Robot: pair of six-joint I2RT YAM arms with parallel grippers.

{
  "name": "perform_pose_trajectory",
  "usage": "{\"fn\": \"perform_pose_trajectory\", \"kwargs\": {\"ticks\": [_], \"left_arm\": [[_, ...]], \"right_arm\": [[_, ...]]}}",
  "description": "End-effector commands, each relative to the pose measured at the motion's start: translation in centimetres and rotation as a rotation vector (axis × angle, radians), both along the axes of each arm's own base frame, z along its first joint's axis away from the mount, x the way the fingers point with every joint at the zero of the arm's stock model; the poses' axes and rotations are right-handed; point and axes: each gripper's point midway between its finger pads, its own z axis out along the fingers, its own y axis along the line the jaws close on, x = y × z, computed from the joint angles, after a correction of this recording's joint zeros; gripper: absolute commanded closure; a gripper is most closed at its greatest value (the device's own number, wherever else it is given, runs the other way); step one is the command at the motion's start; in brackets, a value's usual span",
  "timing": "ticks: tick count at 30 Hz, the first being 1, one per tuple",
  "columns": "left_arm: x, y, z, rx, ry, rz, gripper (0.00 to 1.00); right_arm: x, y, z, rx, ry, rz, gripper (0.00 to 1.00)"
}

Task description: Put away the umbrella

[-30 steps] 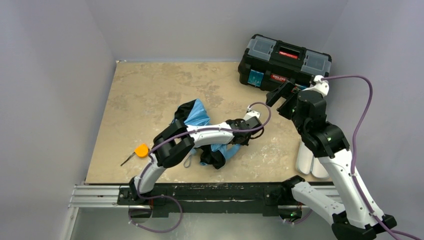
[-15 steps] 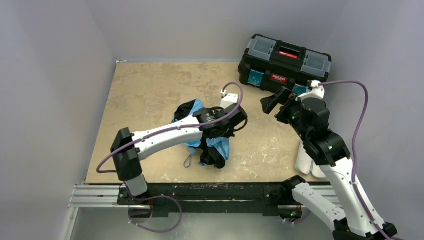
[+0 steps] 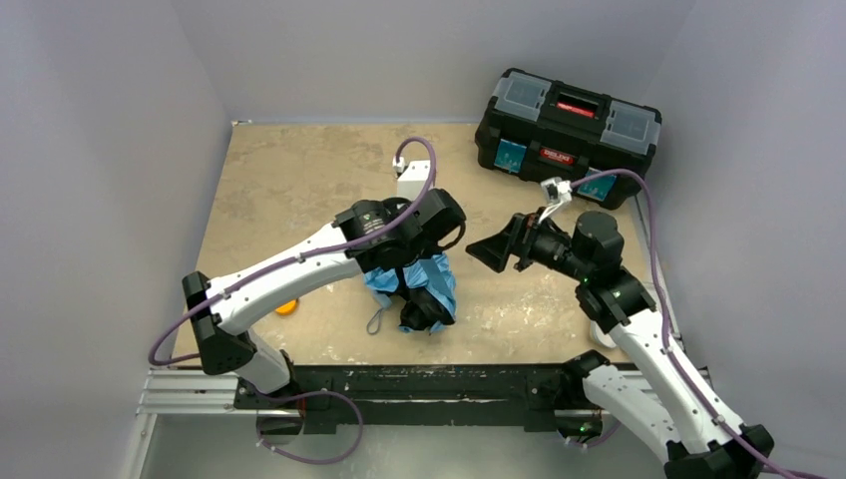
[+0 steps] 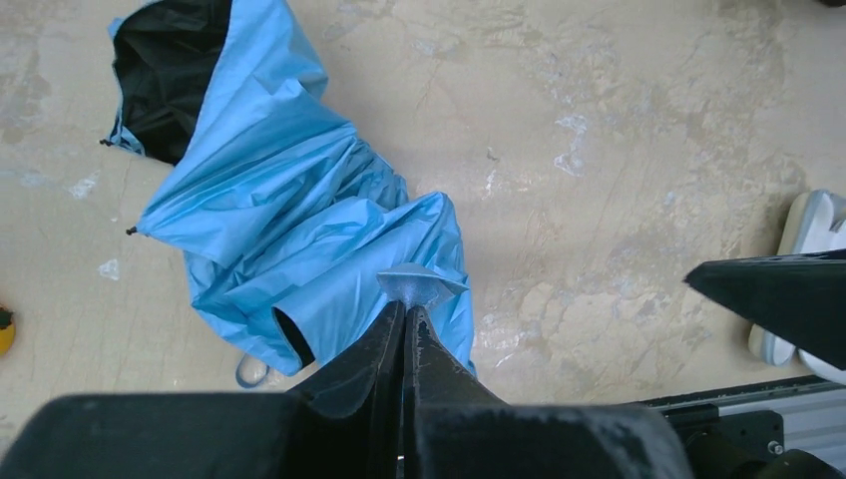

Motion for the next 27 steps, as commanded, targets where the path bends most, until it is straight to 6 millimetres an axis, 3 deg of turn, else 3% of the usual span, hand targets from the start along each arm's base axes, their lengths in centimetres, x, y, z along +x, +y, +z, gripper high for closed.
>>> {"fn": "perform_pose_trajectory", "kwargs": {"ticks": [1, 5, 10, 15, 19, 27], "left_arm": [[0.1, 2.3, 4.3, -0.056, -0.059, 0.054, 1.0], [0.1, 3.6, 6.0, -0.061, -0.076, 0.067, 1.0], [0.1, 4.7, 8.6, -0.097, -0.102, 0.069, 1.0], [-0.1, 5.0, 11.9, -0.133, -0.139, 0.044, 1.0], [-0.3, 4.9, 13.9, -0.161, -0.163, 0.011, 1.0], [-0.6, 5.1, 15.4, -0.2, -0.175, 0.002, 1.0]], "right_arm": [[-2.3, 3.0, 3.4, 0.092, -0.209, 0.287, 0.09], [-3.0, 4.3, 2.7, 0.108, -0.235, 0.429, 0.15], [-4.0, 5.6, 3.8, 0.13, -0.284, 0.54, 0.18], [-5.1, 9.0, 4.5, 0.057, -0.328, 0.62, 0.19], [-3.7, 10.6, 5.1, 0.044, -0.324, 0.544, 0.23], [-0.7, 9.5, 8.7, 0.097, -0.403, 0.311, 0.26]]}}
